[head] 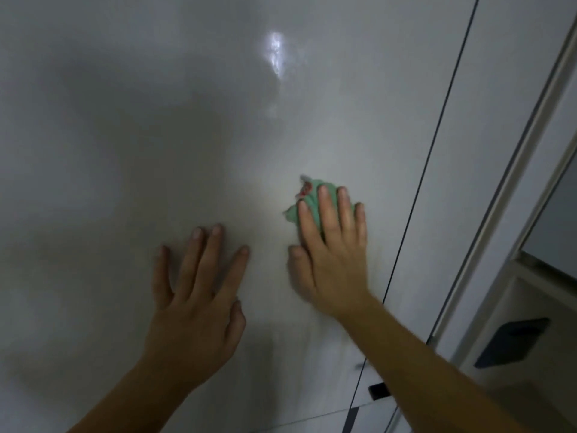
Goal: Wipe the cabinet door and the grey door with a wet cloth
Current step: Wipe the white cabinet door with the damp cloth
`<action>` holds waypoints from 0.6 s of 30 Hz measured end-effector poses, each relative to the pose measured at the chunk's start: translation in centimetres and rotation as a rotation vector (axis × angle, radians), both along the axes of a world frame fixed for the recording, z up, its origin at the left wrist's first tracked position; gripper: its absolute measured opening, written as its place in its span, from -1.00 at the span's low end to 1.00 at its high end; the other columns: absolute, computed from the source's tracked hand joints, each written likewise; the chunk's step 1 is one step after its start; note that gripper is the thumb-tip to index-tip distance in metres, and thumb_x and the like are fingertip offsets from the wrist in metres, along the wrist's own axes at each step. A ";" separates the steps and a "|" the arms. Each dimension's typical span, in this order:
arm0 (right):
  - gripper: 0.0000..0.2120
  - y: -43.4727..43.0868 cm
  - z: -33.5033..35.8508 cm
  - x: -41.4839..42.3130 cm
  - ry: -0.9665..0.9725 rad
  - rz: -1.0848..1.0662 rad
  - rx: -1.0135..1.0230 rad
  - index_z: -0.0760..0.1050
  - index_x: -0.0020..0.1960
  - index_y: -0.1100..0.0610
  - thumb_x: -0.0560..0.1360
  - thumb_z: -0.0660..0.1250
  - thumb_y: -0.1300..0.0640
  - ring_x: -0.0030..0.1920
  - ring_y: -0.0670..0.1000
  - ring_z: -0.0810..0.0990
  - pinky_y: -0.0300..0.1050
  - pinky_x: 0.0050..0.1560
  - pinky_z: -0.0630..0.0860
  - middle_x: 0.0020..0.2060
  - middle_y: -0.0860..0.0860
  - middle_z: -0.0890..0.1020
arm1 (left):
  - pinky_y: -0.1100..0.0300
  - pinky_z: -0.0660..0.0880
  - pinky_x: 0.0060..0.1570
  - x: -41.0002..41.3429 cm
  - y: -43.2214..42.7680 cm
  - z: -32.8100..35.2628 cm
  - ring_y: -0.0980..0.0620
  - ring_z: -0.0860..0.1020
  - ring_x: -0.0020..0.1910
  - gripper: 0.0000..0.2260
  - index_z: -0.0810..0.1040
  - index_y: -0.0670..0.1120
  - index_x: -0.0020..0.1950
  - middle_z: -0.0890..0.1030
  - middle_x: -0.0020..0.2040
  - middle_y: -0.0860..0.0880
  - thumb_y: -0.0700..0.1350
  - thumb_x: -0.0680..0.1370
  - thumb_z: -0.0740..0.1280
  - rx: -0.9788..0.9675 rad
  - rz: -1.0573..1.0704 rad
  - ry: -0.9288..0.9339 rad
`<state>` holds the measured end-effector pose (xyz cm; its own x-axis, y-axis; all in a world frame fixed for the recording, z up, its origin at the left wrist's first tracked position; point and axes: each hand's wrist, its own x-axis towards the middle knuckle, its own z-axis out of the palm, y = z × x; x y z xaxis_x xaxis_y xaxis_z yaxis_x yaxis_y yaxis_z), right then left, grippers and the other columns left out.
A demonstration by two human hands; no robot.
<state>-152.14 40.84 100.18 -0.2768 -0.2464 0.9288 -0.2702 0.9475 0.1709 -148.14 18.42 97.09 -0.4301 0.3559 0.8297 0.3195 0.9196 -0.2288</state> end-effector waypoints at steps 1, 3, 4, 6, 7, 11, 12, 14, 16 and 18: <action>-0.43 0.9 0.6 0.0 0.001 -0.034 -0.020 0.10 0.61 0.12 0.66 0.04 -0.06 0.63 0.23 -0.04 0.29 0.58 -0.08 0.61 0.10 0.02 | -0.45 0.06 0.49 -0.1 -0.3 -0.2 -0.29 0.16 0.61 -0.34 0.38 -0.11 0.56 0.15 0.63 -0.28 -0.03 0.45 0.34 -0.004 -0.008 -0.004; -0.41 2.1 2.9 -0.1 0.017 -0.091 -0.224 0.12 0.62 0.20 0.66 0.04 -0.04 0.61 0.30 -0.03 0.32 0.58 -0.08 0.61 0.23 0.05 | -0.44 0.01 0.50 -0.4 -0.5 -0.3 -0.26 0.13 0.62 -0.35 0.37 -0.10 0.57 0.14 0.64 -0.25 -0.01 0.47 0.29 0.007 -0.029 -0.012; -0.40 1.8 4.2 -0.2 0.027 -0.095 -0.369 0.10 0.62 0.22 0.66 0.03 -0.03 0.61 0.31 -0.04 0.33 0.57 -0.08 0.61 0.28 0.05 | -0.43 0.00 0.50 -0.5 -0.5 -0.4 -0.26 0.12 0.62 -0.35 0.37 -0.09 0.58 0.14 0.64 -0.24 -0.01 0.47 0.28 0.015 -0.038 -0.015; -0.38 -0.5 5.8 -0.4 0.041 -0.075 -0.527 0.05 0.63 0.25 0.66 -0.01 -0.04 0.61 0.33 -0.05 0.35 0.56 -0.09 0.61 0.31 0.03 | -0.42 -0.02 0.50 -0.7 -0.4 -0.5 -0.24 0.11 0.63 -0.34 0.36 -0.07 0.58 0.13 0.64 -0.23 -0.01 0.46 0.29 0.024 -0.053 -0.020; -0.38 -1.9 5.8 -0.3 0.040 -0.064 -0.472 0.04 0.63 0.24 0.66 -0.02 -0.06 0.61 0.34 -0.05 0.35 0.56 -0.10 0.61 0.30 0.01 | -0.42 -0.02 0.50 -0.9 -0.4 -0.5 -0.23 0.10 0.63 -0.33 0.36 -0.07 0.58 0.13 0.65 -0.22 -0.01 0.45 0.30 0.026 -0.060 -0.020; -0.42 -3.8 1.8 0.4 -0.024 0.026 0.076 0.07 0.61 0.13 0.66 0.04 -0.05 0.62 0.26 -0.05 0.27 0.59 -0.12 0.61 0.11 0.01 | -0.42 -0.02 0.50 -1.1 -0.6 -0.6 -0.21 0.10 0.64 -0.30 0.35 -0.05 0.59 0.14 0.65 -0.21 -0.03 0.43 0.35 0.017 -0.078 -0.015; -0.43 -3.1 1.7 0.5 -0.023 0.028 0.126 0.07 0.62 0.12 0.66 0.04 -0.05 0.63 0.22 -0.07 0.24 0.59 -0.13 0.62 0.07 0.00 | -0.42 -0.02 0.50 -1.1 -0.7 -0.7 -0.20 0.10 0.64 -0.29 0.35 -0.04 0.59 0.14 0.65 -0.21 -0.03 0.42 0.36 0.012 -0.079 -0.015; -0.43 -2.0 3.4 0.3 -0.016 0.003 0.096 0.05 0.63 0.11 0.67 0.01 -0.05 0.63 0.20 -0.09 0.23 0.59 -0.15 0.62 0.07 -0.01 | -0.42 0.00 0.50 -1.2 -0.8 -0.8 -0.19 0.08 0.65 -0.29 0.36 -0.04 0.58 0.14 0.65 -0.20 -0.03 0.41 0.36 0.009 -0.086 -0.010; -0.42 -1.7 6.8 -0.1 0.020 -0.025 -0.067 0.04 0.64 0.15 0.67 -0.01 -0.04 0.63 0.25 -0.09 0.26 0.59 -0.15 0.63 0.18 0.00 | -0.42 0.02 0.50 -1.5 -0.7 -1.0 -0.19 0.07 0.65 -0.31 0.37 -0.04 0.58 0.13 0.66 -0.20 -0.02 0.42 0.34 0.011 -0.097 0.006; -0.41 -2.3 10.6 -0.5 0.066 -0.025 -0.235 0.03 0.64 0.16 0.67 -0.01 -0.01 0.63 0.27 -0.09 0.25 0.59 -0.18 0.63 0.23 0.00 | -0.41 0.02 0.51 -1.8 -0.6 -1.2 -0.20 0.10 0.65 -0.32 0.38 -0.05 0.57 0.15 0.65 -0.20 -0.01 0.42 0.32 0.015 -0.106 0.045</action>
